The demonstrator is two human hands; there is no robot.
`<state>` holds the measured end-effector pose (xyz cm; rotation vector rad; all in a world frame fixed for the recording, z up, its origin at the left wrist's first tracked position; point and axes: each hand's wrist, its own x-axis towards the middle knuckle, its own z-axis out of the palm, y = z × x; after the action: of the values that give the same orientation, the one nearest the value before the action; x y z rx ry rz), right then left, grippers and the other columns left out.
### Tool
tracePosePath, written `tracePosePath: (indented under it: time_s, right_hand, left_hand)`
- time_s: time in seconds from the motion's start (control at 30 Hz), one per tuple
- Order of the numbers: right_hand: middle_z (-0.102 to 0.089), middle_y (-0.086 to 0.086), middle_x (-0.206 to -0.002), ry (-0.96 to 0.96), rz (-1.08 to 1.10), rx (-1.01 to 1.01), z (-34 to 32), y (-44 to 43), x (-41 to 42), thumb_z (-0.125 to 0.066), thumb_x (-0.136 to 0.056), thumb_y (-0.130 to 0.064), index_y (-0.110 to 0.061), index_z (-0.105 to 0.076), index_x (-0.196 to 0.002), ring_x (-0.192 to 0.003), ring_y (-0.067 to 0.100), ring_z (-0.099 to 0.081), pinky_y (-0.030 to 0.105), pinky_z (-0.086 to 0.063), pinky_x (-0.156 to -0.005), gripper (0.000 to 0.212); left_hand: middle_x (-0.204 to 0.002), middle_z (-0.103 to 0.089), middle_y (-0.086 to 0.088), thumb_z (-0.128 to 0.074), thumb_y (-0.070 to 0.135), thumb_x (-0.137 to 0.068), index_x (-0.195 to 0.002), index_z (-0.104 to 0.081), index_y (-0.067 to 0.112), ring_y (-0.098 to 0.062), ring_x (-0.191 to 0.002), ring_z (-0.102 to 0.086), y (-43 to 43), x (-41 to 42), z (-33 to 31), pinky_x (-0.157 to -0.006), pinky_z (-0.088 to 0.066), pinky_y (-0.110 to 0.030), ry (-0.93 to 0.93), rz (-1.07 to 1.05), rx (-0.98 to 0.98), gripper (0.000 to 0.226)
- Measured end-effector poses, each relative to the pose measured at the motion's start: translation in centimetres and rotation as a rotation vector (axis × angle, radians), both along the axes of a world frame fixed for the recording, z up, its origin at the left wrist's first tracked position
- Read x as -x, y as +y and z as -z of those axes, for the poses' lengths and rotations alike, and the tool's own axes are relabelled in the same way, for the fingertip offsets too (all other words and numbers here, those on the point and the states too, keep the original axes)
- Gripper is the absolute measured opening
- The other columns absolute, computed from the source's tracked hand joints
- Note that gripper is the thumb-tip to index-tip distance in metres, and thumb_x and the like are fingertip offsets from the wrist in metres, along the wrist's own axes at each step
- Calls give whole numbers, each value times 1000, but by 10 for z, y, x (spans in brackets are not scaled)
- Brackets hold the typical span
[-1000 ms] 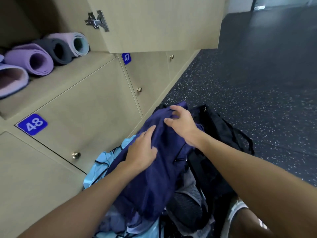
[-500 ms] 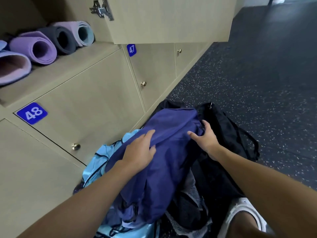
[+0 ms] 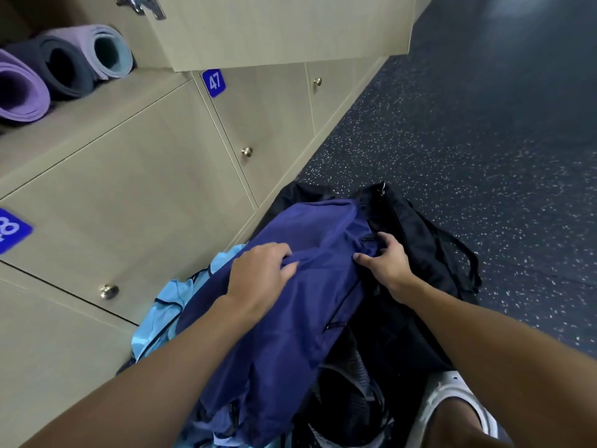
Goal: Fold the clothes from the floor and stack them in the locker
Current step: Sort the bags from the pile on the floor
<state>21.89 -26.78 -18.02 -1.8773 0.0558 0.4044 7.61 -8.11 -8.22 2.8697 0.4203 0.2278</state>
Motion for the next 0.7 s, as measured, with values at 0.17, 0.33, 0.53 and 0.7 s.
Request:
tracePosePath:
  time_s: [0.17,0.33,0.53,0.7]
  right_hand:
    - [-66,5,-110,-106,11,-100,-57,6,-5,-80,-77,-6,-20,-48,-137,-94,18,-66,37,-55,-90,70]
    - [-64,7,-112,-323,-95,-229,-163,13,9,-78,-77,-10,-32,-46,-137,-100,21,-65,39,-58,-86,71]
    - [-68,-4,-88,-507,-205,-255,-265,37,54,-70,-78,-4,-32,-55,-114,-82,16,-68,40,-59,-81,48]
    - [-64,-9,-86,-430,-368,-222,-271,72,92,-73,-81,-6,-30,-51,-104,-90,18,-66,40,-55,-90,40]
  left_hand:
    - [-67,-61,-3,-60,25,-97,-84,-66,10,-28,-65,-56,4,9,-20,-61,-47,-42,-176,-40,38,21]
    - [-60,-56,-7,-61,23,-98,-81,-64,6,-39,-63,-53,3,20,-61,-60,-47,-44,-391,-92,132,24]
    - [-89,-71,1,-53,18,-101,-112,-64,17,-29,-86,-66,9,44,-106,-81,-53,-44,-532,-83,286,16]
    - [-159,-30,14,-73,51,-81,-154,-15,38,-5,-144,-33,10,63,-118,-117,-30,-32,-364,-36,721,94]
